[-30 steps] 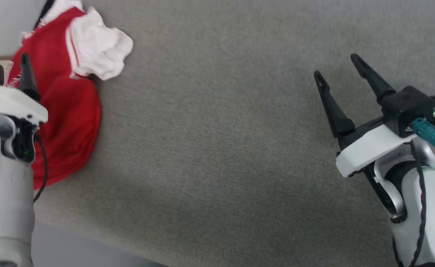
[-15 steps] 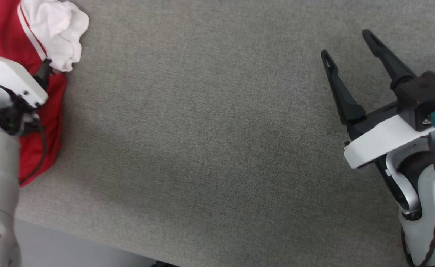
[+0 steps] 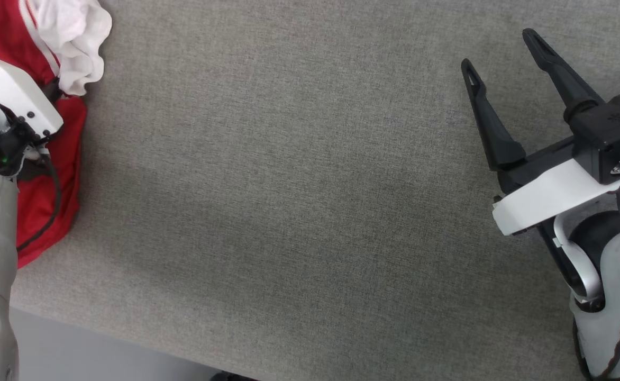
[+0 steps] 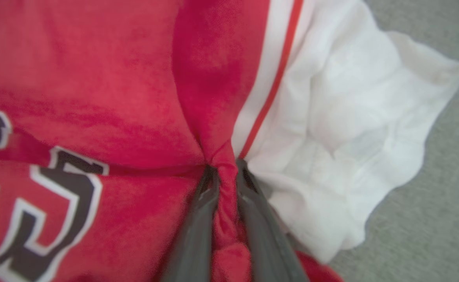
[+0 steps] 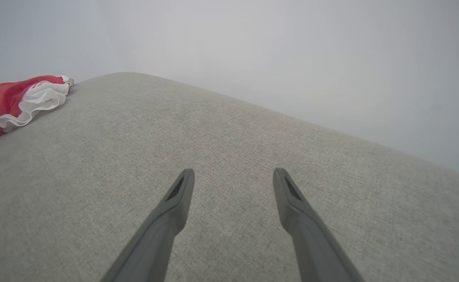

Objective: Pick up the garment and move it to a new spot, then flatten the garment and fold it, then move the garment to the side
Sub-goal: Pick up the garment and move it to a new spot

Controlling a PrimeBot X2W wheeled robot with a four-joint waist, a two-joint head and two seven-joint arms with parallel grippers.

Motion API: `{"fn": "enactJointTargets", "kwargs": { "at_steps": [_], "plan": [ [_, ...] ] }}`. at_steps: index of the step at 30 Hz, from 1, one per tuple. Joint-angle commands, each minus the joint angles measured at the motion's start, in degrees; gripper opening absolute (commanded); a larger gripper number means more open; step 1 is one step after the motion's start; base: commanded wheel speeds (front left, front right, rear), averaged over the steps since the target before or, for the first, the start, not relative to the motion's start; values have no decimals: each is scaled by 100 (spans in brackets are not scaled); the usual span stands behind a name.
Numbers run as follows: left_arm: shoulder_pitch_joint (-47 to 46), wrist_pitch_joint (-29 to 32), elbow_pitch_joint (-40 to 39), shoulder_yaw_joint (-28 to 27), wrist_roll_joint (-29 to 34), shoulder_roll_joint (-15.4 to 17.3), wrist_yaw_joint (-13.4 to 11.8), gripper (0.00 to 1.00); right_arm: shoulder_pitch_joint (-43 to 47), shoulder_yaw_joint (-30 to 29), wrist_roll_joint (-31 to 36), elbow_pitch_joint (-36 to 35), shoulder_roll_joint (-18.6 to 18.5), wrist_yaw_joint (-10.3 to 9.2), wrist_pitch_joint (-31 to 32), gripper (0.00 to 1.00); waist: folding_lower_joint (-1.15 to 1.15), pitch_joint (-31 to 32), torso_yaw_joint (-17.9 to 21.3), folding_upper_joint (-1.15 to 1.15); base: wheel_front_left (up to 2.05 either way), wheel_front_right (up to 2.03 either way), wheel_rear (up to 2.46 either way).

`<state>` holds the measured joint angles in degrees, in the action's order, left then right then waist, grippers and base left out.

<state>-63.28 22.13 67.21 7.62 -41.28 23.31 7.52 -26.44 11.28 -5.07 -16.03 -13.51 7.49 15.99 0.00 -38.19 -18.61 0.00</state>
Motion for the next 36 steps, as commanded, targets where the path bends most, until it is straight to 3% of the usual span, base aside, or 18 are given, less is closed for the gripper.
{"fn": "enactJointTargets", "kwargs": {
  "at_steps": [1,20,26,36],
  "plan": [
    [374,4,130,177,42,-256,-22,0,-46,-5,-30,42,11,0,-65,100,0,73,-11,0,0,0,0],
    [-87,-1356,-1159,1265,101,1049,-20,0,203,-244,-271,947,518,0,-972,100,0,1491,23,0,0,0,0],
    [-96,-1408,-1796,1627,112,1373,-19,0,360,-388,-339,1157,682,0,-1224,100,0,1909,95,0,0,0,0],
    [204,-937,-3252,1858,43,1887,-61,0,604,-713,-434,1346,868,0,-1570,100,0,2401,482,0,0,0,0]
  ]
}}
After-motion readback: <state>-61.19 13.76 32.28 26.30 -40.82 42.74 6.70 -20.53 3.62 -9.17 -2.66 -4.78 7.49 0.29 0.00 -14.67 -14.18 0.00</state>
